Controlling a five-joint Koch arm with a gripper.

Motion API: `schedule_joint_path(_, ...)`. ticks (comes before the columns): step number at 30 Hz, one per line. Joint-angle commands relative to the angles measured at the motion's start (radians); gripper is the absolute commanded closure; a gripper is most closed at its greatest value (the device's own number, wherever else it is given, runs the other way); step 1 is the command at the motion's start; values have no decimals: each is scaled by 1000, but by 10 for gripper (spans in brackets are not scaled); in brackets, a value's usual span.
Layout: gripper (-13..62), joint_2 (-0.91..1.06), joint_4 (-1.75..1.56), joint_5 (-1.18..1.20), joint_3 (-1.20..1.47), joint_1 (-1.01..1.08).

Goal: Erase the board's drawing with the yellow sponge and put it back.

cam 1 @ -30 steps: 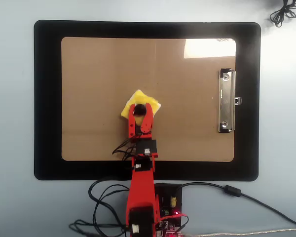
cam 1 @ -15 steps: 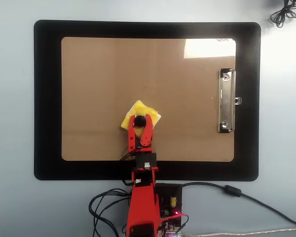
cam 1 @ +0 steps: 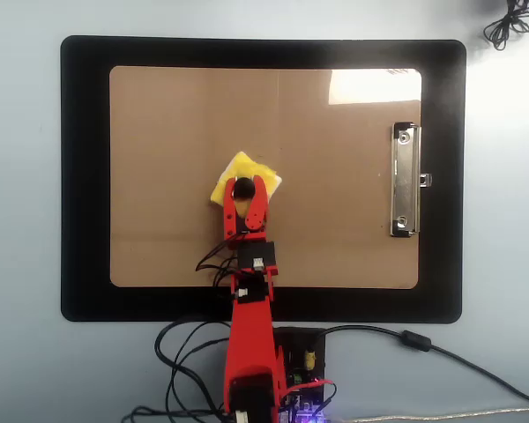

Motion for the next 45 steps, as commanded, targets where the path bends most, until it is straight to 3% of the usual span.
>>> schedule_joint_path(1,577,209,115,-18,23,-18)
schedule_joint_path(5,577,618,488,-20,107,-51)
schedule_joint_path(8,577,793,742,-37,69,-123)
schedule_joint_path(15,576,736,719,-255,-35,-402)
schedule_joint_path(21,576,601,655,-272,-133,-715)
schedule_joint_path(34,576,209,367,-245,-202,-801)
schedule_joint_path(40,567,167,313,-230,-196,-822)
schedule_joint_path(41,517,167,313,-230,-196,-824)
schedule_joint_path(45,196,169,314,-229,-193,-824)
